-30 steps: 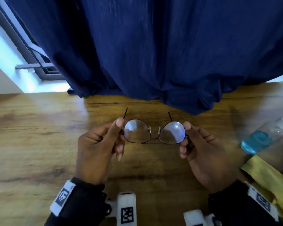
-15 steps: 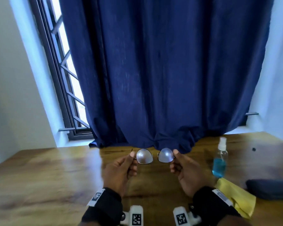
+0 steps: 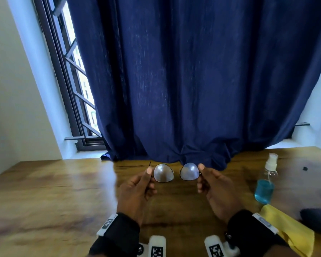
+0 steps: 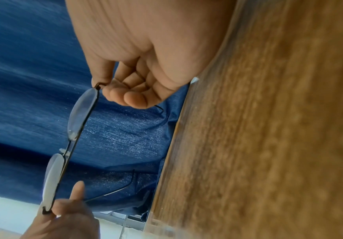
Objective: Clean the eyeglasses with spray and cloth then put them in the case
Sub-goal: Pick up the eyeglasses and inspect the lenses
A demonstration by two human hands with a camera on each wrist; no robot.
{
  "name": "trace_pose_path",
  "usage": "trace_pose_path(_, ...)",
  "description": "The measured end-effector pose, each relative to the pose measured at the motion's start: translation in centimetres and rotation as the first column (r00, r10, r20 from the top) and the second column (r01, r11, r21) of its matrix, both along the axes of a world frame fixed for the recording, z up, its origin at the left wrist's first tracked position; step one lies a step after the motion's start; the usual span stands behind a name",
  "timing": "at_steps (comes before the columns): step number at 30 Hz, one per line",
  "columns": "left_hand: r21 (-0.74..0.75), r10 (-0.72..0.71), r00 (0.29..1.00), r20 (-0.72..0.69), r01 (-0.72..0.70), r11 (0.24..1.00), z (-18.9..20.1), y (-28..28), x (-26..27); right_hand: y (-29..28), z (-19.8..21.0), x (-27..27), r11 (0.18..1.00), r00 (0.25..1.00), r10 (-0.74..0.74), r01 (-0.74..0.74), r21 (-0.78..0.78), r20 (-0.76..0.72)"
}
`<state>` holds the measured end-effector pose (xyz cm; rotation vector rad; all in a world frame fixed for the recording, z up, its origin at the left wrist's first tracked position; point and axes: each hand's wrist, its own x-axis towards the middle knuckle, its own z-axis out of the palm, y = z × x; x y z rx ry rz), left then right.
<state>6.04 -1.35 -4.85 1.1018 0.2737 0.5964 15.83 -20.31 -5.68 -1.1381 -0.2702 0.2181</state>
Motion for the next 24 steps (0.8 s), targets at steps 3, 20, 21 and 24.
trace_pose_path(3, 0.03, 0.017, 1.0, 0.02, -0.018, 0.999, -0.1, 0.2, 0.0, 0.1, -0.2, 0.0, 1.0, 1.0, 0.025, -0.025, 0.001, 0.012)
trace_pose_path(20, 0.579, 0.146, 0.984, 0.102, -0.178, 0.796, 1.5, 0.7, -1.5, -1.3, -0.3, 0.7, 0.989, 0.945, -0.105, 0.134, -0.071, 0.311)
trace_pose_path(21, 0.591, 0.156, 0.981, 0.113, -0.193, 0.783, 1.5, 0.7, -1.6, -1.4, -0.3, 0.6, 0.99, 0.935, -0.098, 0.128, -0.067, 0.341)
trace_pose_path(24, 0.586, 0.162, 0.98, 0.112, -0.197, 0.786, 1.5, 0.6, -1.4, -1.6, 0.0, 0.6, 0.986, 0.925, -0.112, 0.149, -0.077, 0.362)
